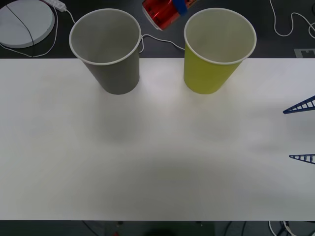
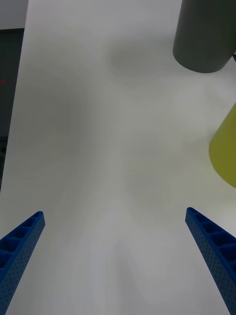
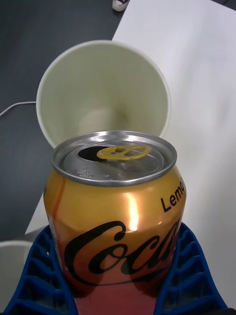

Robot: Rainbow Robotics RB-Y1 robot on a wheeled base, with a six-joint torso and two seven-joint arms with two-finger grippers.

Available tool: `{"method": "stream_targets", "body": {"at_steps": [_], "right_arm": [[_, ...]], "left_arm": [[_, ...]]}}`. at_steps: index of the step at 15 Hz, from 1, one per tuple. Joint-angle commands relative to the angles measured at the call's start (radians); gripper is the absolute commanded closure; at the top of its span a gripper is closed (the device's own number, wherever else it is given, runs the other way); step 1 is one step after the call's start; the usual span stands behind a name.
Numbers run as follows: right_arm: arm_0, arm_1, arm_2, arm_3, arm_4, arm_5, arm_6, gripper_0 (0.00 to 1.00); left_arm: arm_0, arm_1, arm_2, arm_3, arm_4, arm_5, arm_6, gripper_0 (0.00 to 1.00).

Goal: Put the can into the green bin and the plastic bottle into the gray bin

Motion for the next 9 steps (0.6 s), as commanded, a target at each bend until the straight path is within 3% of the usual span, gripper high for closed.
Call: {"method": "stream_targets", "body": {"at_steps": [1,5,9], "right_arm": [[0.000,0.000,0.000,0.000,0.000,0.000,0.000,0.00],[0.000,0.000,0.000,0.000,0.000,0.000,0.000,0.00],[0.000,0.000,0.000,0.000,0.000,0.000,0.000,0.00]], "left_arm": [[-0.071,-0.110,-0.030,0.142,-0.013,0.056,0.000,1.00],[-0.143,-0.259,-0.045,0.342,-0.052,0.165,0.040,1.00],[-0.174,-0.358,-0.093,0.443,-0.101,0.265,0.053,1.00]]}}
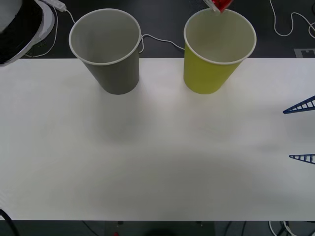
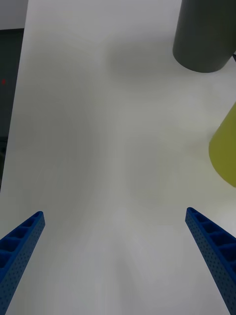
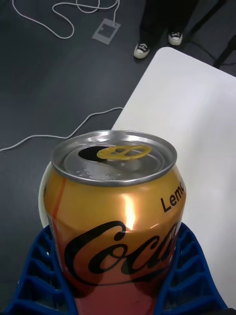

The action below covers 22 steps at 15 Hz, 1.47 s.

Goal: Put the can into the green bin and the plastic bottle into the gray bin

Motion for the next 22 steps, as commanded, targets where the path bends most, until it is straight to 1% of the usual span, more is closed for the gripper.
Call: {"method": "stream_targets", "body": {"at_steps": [1,3,5,8,9,13,14,15,17,20,22], "right_arm": [[0.000,0.000,0.000,0.000,0.000,0.000,0.000,0.00],[0.000,0.000,0.000,0.000,0.000,0.000,0.000,0.00],[0.000,0.000,0.000,0.000,0.000,0.000,0.000,0.00],[0.000,0.000,0.000,0.000,0.000,0.000,0.000,0.00],[0.000,0.000,0.000,0.000,0.000,0.000,0.000,0.00],[0.000,0.000,0.000,0.000,0.000,0.000,0.000,0.00],[0.000,0.000,0.000,0.000,0.000,0.000,0.000,0.00],[0.000,0.000,0.000,0.000,0.000,0.000,0.000,0.00],[0.000,0.000,0.000,0.000,0.000,0.000,0.000,0.00],[0.000,0.000,0.000,0.000,0.000,0.000,0.000,0.00],[0.000,0.000,0.000,0.000,0.000,0.000,0.000,0.00]], "left_arm": [[-0.006,-0.065,-0.013,0.073,-0.040,0.069,0.001,1.00],[-0.006,-0.105,-0.017,0.123,-0.054,0.113,0.001,1.00],[-0.004,-0.132,-0.036,0.168,-0.048,0.161,0.001,1.00],[-0.004,-0.140,-0.049,0.179,-0.045,0.170,0.000,1.00],[-0.003,-0.140,-0.049,0.180,-0.043,0.168,-0.008,0.98],[-0.004,-0.140,-0.065,0.189,-0.040,0.151,-0.043,0.45],[-0.003,-0.140,-0.065,0.192,-0.034,0.148,-0.051,0.26],[-0.004,-0.140,-0.065,0.194,-0.026,0.147,-0.052,0.00],[-0.004,-0.138,-0.065,0.197,-0.017,0.133,-0.072,0.00],[-0.004,-0.131,-0.063,0.192,0.004,0.132,-0.072,0.00],[-0.004,-0.097,-0.059,0.179,0.075,0.122,-0.077,0.00]]}}
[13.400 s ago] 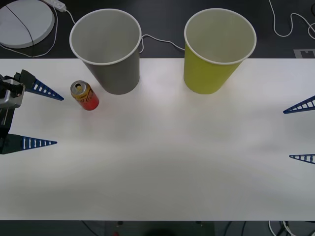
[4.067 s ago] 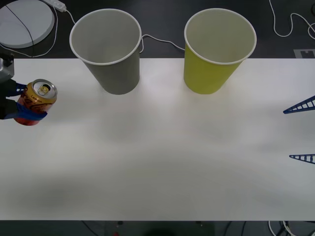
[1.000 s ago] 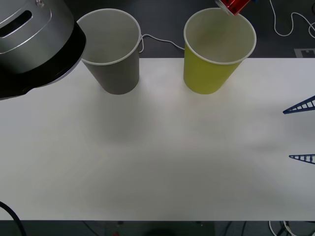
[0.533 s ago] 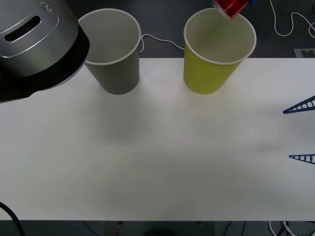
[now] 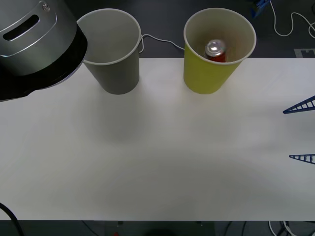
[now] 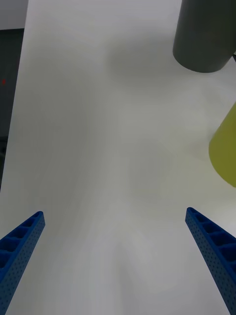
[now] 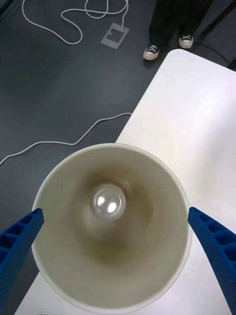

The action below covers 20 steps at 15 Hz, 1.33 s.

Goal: Put the can into the green bin and the plastic bottle into the gray bin

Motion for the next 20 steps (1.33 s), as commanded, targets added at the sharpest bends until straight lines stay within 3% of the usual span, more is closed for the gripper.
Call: {"method": "stream_targets", "body": {"at_steps": [1,4,9,11,13,16,20], "right_arm": [[0.000,0.000,0.000,0.000,0.000,0.000,0.000,0.00],[0.000,0.000,0.000,0.000,0.000,0.000,0.000,0.00],[0.000,0.000,0.000,0.000,0.000,0.000,0.000,0.00],[0.000,0.000,0.000,0.000,0.000,0.000,0.000,0.00],[0.000,0.000,0.000,0.000,0.000,0.000,0.000,0.00],[0.000,0.000,0.000,0.000,0.000,0.000,0.000,0.00],[0.000,0.000,0.000,0.000,0.000,0.000,0.000,0.00]], "left_arm": [[0.000,0.052,0.004,-0.023,0.093,-0.021,-0.009,0.00],[0.000,0.150,0.013,-0.041,0.203,-0.085,-0.093,0.00],[0.011,0.320,0.018,-0.061,0.292,-0.226,-0.175,0.00],[0.097,0.404,0.139,-0.117,0.236,-0.286,-0.190,0.00],[0.218,0.523,0.225,-0.287,0.173,-0.295,-0.191,0.00],[0.331,0.648,0.285,-0.442,0.150,-0.320,-0.205,0.00],[0.465,0.756,0.444,-0.521,0.150,-0.439,-0.342,0.00]]}}
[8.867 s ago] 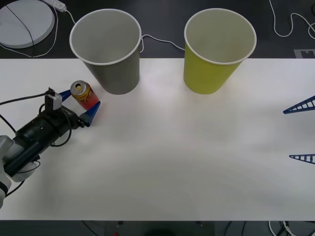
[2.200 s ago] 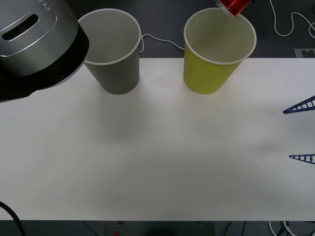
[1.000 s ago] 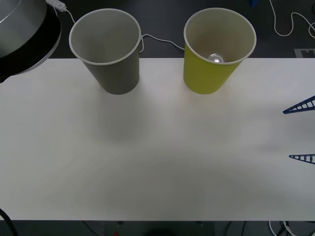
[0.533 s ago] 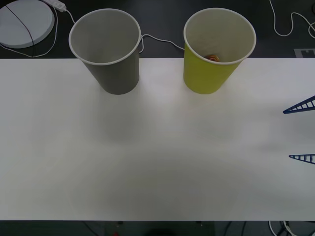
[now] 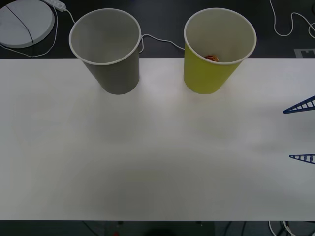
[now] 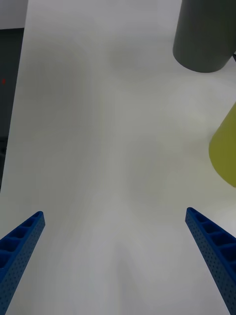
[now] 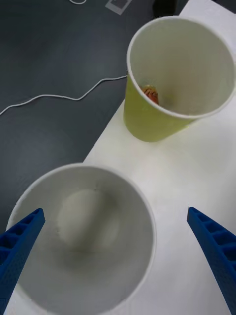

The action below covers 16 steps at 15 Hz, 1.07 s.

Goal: Put the can into the green bin and the plastic bottle into the gray bin

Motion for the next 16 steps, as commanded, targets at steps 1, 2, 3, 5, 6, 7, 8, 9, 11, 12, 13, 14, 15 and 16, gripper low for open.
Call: {"method": "stream_targets", "body": {"at_steps": [1,2,3,5,6,7,8,9,11,12,13,14,15,16], "right_arm": [[0.000,0.000,0.000,0.000,0.000,0.000,0.000,0.00],[0.000,0.000,0.000,0.000,0.000,0.000,0.000,0.00],[0.000,0.000,0.000,0.000,0.000,0.000,0.000,0.00],[0.000,0.000,0.000,0.000,0.000,0.000,0.000,0.00],[0.000,0.000,0.000,0.000,0.000,0.000,0.000,0.00],[0.000,0.000,0.000,0.000,0.000,0.000,0.000,0.00],[0.000,0.000,0.000,0.000,0.000,0.000,0.000,0.00],[0.000,0.000,0.000,0.000,0.000,0.000,0.000,0.00],[0.000,0.000,0.000,0.000,0.000,0.000,0.000,0.00],[0.000,0.000,0.000,0.000,0.000,0.000,0.000,0.00],[0.000,0.000,0.000,0.000,0.000,0.000,0.000,0.00],[0.000,0.000,0.000,0.000,0.000,0.000,0.000,0.00],[0.000,0.000,0.000,0.000,0.000,0.000,0.000,0.00],[0.000,0.000,0.000,0.000,0.000,0.000,0.000,0.00]], "left_arm": [[0.127,0.080,0.130,-0.096,-0.002,-0.079,-0.098,0.00],[0.183,0.106,0.184,-0.159,-0.005,-0.099,-0.119,0.00],[0.269,0.138,0.259,-0.246,-0.010,-0.120,-0.136,0.00],[0.412,0.167,0.396,-0.377,-0.010,-0.140,-0.145,0.00],[0.493,0.169,0.477,-0.438,-0.010,-0.140,-0.155,0.00],[0.559,0.169,0.537,-0.492,-0.010,-0.140,-0.162,0.00],[0.639,0.169,0.600,-0.553,-0.010,-0.140,-0.173,0.00],[0.705,0.169,0.649,-0.605,-0.008,-0.140,-0.196,0.00],[0.795,0.169,0.709,-0.659,-0.008,-0.140,-0.262,0.00],[0.832,0.169,0.730,-0.673,-0.005,-0.140,-0.308,0.00],[0.857,0.170,0.742,-0.674,0.004,-0.140,-0.343,0.00],[0.886,0.172,0.756,-0.674,0.018,-0.140,-0.389,0.00],[0.909,0.172,0.775,-0.674,0.024,-0.140,-0.432,0.00],[0.932,0.172,0.790,-0.674,0.033,-0.140,-0.472,0.00]]}}
